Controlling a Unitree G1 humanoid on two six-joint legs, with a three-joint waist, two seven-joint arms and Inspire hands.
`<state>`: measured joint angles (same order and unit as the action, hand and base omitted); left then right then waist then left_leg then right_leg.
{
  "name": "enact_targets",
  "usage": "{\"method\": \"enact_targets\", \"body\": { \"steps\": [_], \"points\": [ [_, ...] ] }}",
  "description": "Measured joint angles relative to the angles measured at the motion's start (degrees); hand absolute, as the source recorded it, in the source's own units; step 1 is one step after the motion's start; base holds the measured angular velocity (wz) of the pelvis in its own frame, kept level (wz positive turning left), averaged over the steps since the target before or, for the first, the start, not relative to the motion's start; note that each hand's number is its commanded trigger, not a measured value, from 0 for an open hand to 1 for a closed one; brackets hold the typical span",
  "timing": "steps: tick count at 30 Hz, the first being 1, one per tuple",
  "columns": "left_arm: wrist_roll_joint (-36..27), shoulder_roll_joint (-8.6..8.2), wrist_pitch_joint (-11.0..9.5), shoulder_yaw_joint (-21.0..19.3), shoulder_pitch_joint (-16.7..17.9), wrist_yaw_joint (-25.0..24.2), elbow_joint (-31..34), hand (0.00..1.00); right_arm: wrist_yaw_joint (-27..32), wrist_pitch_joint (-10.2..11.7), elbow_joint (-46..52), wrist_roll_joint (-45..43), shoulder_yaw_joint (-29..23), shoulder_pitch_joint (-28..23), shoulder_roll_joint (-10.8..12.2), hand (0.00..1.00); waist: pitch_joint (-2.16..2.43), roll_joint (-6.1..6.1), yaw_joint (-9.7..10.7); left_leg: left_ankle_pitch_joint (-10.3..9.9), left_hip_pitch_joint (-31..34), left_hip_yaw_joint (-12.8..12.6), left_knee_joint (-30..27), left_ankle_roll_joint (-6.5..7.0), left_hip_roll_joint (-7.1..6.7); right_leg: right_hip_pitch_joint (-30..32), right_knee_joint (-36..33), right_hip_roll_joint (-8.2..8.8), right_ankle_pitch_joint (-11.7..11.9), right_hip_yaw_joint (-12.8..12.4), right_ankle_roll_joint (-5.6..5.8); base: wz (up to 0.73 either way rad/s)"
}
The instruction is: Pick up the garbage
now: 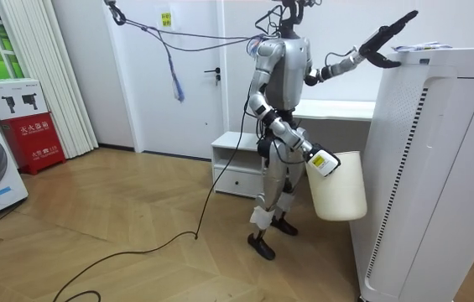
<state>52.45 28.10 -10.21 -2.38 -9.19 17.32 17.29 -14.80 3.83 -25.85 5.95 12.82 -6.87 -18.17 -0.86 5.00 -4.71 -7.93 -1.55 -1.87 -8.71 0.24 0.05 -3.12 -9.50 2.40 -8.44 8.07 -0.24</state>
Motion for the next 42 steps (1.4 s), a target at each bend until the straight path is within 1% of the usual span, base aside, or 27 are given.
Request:
{"method": "enact_targets", "body": {
  "steps": [1,2,4,5,6,7,8,9,11,15,23,27,29,32,36,38,40,42],
  "points": [
    [0.03,0.00,0.63,0.00,0.00,-0.48,-0.61,0.00,-0.16,-0.35,-0.01,0.00,0.00,0.00,0.07,1.00,0.09,0.37,-0.01,-0.08,-0.06,-0.15,-0.07,0.16,-0.22,-0.04,-0.10,-0.02,-0.01,0.02,0.01,0.00],
    [0.05,0.00,1.06,0.01,0.00,-0.69,-0.83,0.00,-0.26,-0.41,-0.01,0.00,0.01,0.00,0.05,1.00,0.07,0.58,-0.01,-0.07,-0.06,-0.16,-0.21,0.18,-0.34,-0.10,-0.10,-0.03,-0.01,-0.04,0.01,0.00],
    [-0.09,0.00,2.40,0.00,-0.01,-1.62,-1.89,0.00,-0.45,-0.98,-0.04,-0.07,0.01,-0.01,0.01,1.00,0.08,1.38,0.21,-0.13,-0.16,-0.07,-0.77,0.28,-0.38,-0.50,-0.15,-0.02,-0.04,-0.09,0.07,0.00],
    [-0.38,0.01,2.52,0.00,-0.08,-1.75,-2.25,0.00,-0.45,-1.06,-0.07,-0.24,0.01,-0.02,-0.05,1.00,0.06,1.64,0.26,-0.14,-0.22,0.04,-0.84,0.29,-0.42,-0.67,-0.10,-0.02,-0.09,-0.11,0.15,0.04],
    [-1.54,0.00,2.73,0.00,-0.12,-2.10,-3.07,0.00,-0.45,-1.51,-0.08,-1.00,0.01,-0.02,-0.30,1.00,0.20,2.09,0.18,-0.12,-0.24,0.14,-0.92,0.31,-0.49,-0.70,-0.15,0.00,-0.19,-0.15,0.27,0.03],
    [-2.39,0.01,2.91,-0.02,-0.12,-2.48,-3.27,0.00,-0.46,-1.76,-0.09,-1.27,0.01,-0.03,-0.43,1.00,0.25,2.30,0.13,-0.12,-0.26,0.13,-0.94,0.32,-0.50,-0.65,-0.20,0.00,-0.20,-0.20,0.29,0.00],
    [-3.48,0.01,3.38,-0.09,-0.13,-3.16,-3.45,0.00,-0.45,-2.37,-0.09,-1.70,0.01,-0.04,-0.58,1.00,0.39,2.60,0.01,-0.09,-0.24,0.13,-0.93,0.36,-0.51,-0.57,-0.24,0.00,-0.20,-0.23,0.28,0.00],
    [-3.52,0.01,3.56,-0.43,-0.14,-3.73,-3.57,0.00,-0.45,-2.76,-0.09,-2.25,0.01,-0.10,-0.72,1.00,0.49,2.77,-0.10,-0.09,-0.23,0.12,-0.94,0.37,-0.50,-0.51,-0.26,0.00,-0.20,-0.22,0.28,0.00],
    [-3.53,0.02,3.60,-1.34,-0.18,-4.35,-3.78,0.00,-0.46,-2.78,-0.09,-2.95,0.00,-0.14,-0.97,1.00,0.51,2.90,-0.14,-0.09,-0.25,0.13,-0.92,0.37,-0.51,-0.58,-0.23,0.00,-0.20,-0.23,0.27,0.02],
    [-5.72,0.02,3.34,-1.82,-0.18,-4.51,-3.74,0.00,-0.66,-2.79,-0.08,-3.09,0.00,-0.19,-1.79,1.00,0.48,2.87,-0.33,-0.08,-0.25,0.12,-0.91,0.38,-0.57,-0.65,-0.20,0.07,-0.21,-0.31,0.27,0.01],
    [-6.94,0.03,3.48,-2.03,-0.29,-6.17,-3.62,0.00,-1.01,-2.83,0.00,-3.10,-0.30,-0.18,-1.78,1.00,0.40,2.75,-0.44,-0.09,-0.02,0.12,-0.89,0.39,-0.64,-0.53,-0.24,0.12,-0.52,-0.19,0.36,0.00],
    [-7.02,0.03,3.48,-2.02,-0.88,-6.76,-3.63,0.00,-1.01,-3.05,0.01,-3.49,-0.33,-0.18,-1.72,1.00,0.40,2.75,-0.46,-0.09,-0.05,0.13,-0.90,0.39,-0.65,-0.56,-0.25,0.14,-0.52,-0.13,0.36,0.00],
    [-8.04,0.03,3.62,-2.02,-0.89,-6.89,-3.70,0.00,-0.96,-3.34,0.10,-3.53,-0.33,-0.17,-1.68,1.00,0.39,2.74,-0.45,-0.09,-0.10,0.12,-0.91,0.39,-0.66,-0.62,-0.28,0.16,-0.52,-0.12,0.36,0.00],
    [-8.25,0.03,3.68,-2.02,-0.90,-7.36,-3.70,0.00,-0.94,-3.92,0.45,-3.58,-0.33,-0.18,-1.68,1.00,0.31,2.61,-0.44,-0.09,-0.13,0.12,-0.92,0.39,-0.68,-0.65,-0.28,0.19,-0.52,-0.10,0.36,0.00],
    [-10.42,0.04,4.02,-2.04,-1.06,-8.28,-3.80,0.00,-0.95,-4.14,0.77,-3.69,-0.33,-0.18,-1.64,1.00,0.15,2.39,-0.43,-0.09,-0.14,0.04,-0.92,0.39,-0.69,-0.55,-0.34,0.24,-0.57,-0.15,0.44,0.00],
    [-10.73,0.16,4.20,-2.03,-1.84,-9.18,-3.86,0.00,-0.98,-4.50,0.91,-3.98,-0.34,-0.12,-1.47,1.00,0.03,2.21,-0.32,-0.09,-0.11,0.04,-0.92,0.39,-0.70,-0.55,-0.38,0.23,-0.59,-0.16,0.46,0.00],
    [-10.79,0.33,4.51,-2.03,-3.04,-10.46,-3.97,0.00,-1.06,-5.13,1.55,-4.21,-0.39,-0.12,-1.35,1.00,0.03,2.22,-0.29,-0.08,-0.12,0.05,-0.92,0.40,-0.75,-0.72,-0.36,0.27,-0.60,-0.13,0.47,0.02],
    [-11.32,0.63,4.77,-2.01,-4.99,-13.33,-4.42,0.00,-1.44,-5.17,1.92,-4.26,-0.61,-0.07,-1.34,1.00,0.03,2.26,-0.28,-0.01,-0.04,0.04,-0.97,0.52,-0.79,-0.84,-0.37,0.32,-0.60,-0.04,0.48,0.06]
  ]
}}
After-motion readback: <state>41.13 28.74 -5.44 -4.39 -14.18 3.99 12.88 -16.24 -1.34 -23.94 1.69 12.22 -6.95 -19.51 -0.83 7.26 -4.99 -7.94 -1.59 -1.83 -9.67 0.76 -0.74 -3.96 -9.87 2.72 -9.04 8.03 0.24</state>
